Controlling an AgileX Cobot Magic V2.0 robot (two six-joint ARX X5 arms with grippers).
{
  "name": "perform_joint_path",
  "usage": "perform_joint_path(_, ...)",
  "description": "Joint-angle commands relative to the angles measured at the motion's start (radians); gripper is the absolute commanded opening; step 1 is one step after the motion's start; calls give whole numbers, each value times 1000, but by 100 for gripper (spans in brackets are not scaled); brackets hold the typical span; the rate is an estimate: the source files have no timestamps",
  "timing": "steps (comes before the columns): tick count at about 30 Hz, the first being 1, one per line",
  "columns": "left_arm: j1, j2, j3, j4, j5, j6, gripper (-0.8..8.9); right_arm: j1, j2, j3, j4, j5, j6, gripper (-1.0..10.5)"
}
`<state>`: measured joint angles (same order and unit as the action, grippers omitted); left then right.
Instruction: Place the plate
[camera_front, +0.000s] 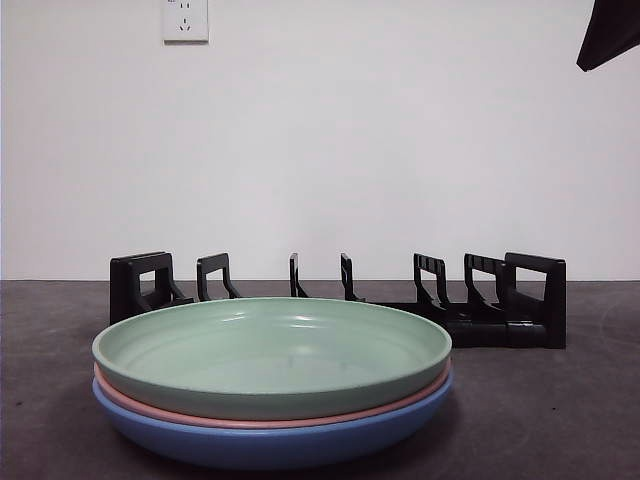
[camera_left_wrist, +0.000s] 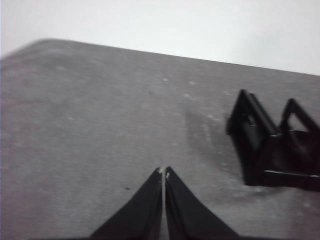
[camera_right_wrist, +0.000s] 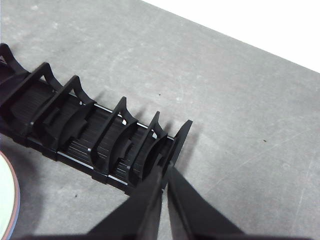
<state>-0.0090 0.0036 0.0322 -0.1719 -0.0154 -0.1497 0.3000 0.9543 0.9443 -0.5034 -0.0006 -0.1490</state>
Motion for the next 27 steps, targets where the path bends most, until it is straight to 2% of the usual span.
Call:
perform_joint_path(1,1,1,-20,12,8,-53,7,4,3,11,12,0,14,18)
perform_joint_path(14,1,0,-20,13,8,-53,7,4,0,11,20,1,11,18)
perform_joint_path(18,1,0,-20,13,8,-53,7,-8,-43,-21,60,17,-55,18)
perform_joint_path(20,1,0,-20,13,8,-53,7,-35,-138,-143,180,47,-60,18)
perform_joint_path(23,1,0,-20,14,8,-53,7,-90,-353,-407,377,51,-18,18)
perform_joint_path(27,1,0,-20,13,8,-53,7,-156,-652,-680,435,63,-8,18)
